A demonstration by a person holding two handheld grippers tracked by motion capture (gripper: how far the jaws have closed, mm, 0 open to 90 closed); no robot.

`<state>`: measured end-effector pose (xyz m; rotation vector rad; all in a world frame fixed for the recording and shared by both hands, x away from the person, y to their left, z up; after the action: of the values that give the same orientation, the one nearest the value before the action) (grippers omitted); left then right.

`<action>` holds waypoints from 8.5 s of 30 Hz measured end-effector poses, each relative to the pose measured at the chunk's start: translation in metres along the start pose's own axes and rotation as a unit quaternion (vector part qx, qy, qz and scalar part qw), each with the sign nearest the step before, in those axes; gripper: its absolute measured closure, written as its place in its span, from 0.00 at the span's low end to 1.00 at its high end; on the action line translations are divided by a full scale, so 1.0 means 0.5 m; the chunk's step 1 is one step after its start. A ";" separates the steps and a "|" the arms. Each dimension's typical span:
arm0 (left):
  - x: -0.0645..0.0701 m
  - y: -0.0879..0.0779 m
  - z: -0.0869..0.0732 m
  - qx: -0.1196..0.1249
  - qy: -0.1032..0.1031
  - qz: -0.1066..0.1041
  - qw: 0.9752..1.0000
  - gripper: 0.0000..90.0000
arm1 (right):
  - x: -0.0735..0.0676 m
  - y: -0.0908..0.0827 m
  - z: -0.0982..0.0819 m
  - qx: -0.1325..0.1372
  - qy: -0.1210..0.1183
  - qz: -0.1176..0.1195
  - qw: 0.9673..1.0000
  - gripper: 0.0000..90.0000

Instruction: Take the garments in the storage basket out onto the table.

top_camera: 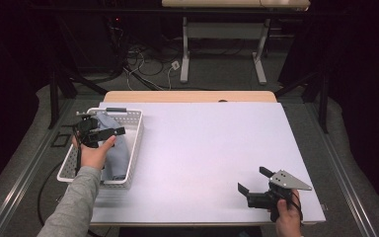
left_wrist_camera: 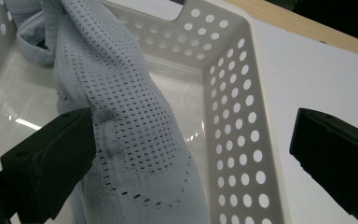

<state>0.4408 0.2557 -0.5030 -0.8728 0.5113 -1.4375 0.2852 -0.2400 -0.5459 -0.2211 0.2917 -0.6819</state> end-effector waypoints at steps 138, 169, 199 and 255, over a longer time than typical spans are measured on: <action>-0.027 0.022 -0.029 0.050 0.040 0.048 0.997 0.69 | 0.003 0.002 0.000 -0.001 -0.006 0.007 1.000 0.01; -0.015 -0.067 -0.006 0.187 0.044 0.026 0.981 0.69 | 0.002 0.003 0.000 -0.002 -0.005 0.006 1.000 0.01; 0.026 -0.196 0.004 0.261 0.074 -0.034 0.962 0.69 | 0.003 0.004 -0.002 -0.005 -0.004 0.007 1.000 0.01; 0.301 -0.190 -0.150 0.212 0.182 -0.200 0.939 0.69 | 0.004 -0.003 0.004 0.002 -0.009 0.006 1.000 0.01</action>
<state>0.3391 0.1018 -0.4459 -0.3689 0.2800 -2.0093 0.2863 -0.2422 -0.5440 -0.2206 0.2737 -0.6674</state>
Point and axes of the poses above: each handheld gripper's, and its own axes: y roughly forward along the jaws, z roughly out of its top, x roughly to its right, the point moved 4 cm from there along y, roughly forward along the jaws, and after that the axes turned 15 degrees about z, right-handed, at the moved point
